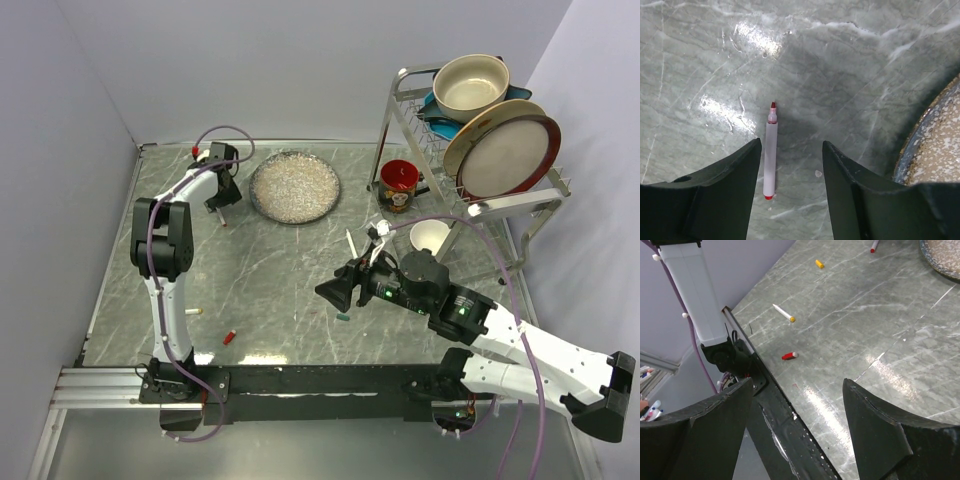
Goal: Insert the pens into the pen caps
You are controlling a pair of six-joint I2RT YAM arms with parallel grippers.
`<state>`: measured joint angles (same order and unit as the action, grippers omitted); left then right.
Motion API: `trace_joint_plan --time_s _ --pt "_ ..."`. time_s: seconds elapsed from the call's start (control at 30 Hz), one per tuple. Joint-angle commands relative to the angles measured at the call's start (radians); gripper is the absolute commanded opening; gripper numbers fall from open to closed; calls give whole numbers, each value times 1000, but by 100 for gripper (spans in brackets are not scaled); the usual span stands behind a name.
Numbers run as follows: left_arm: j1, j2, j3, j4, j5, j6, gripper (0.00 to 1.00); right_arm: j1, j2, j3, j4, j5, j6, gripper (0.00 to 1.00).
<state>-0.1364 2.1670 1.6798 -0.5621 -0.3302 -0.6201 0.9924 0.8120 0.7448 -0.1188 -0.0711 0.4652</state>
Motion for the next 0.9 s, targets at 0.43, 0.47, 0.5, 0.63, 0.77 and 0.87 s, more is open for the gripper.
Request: trace_joint_plan --time_s 0.43,0.47,0.5,0.63,0.77,0.87 --pt "52 42 -42 44 49 51 43 8 16 -2 44 16 -14 80" --pt "52 57 -28 35 51 54 39 8 19 1 41 20 -13 80" --pt "52 65 -23 12 40 54 31 8 27 5 36 22 -5 80" --pt "52 51 -57 7 36 42 12 8 33 27 21 11 10 81" --pt "52 -77 -223 79 98 11 1 9 24 36 7 13 33 83" --pt "49 -218 -374 172 186 -12 1 8 21 33 5 -13 41 84"
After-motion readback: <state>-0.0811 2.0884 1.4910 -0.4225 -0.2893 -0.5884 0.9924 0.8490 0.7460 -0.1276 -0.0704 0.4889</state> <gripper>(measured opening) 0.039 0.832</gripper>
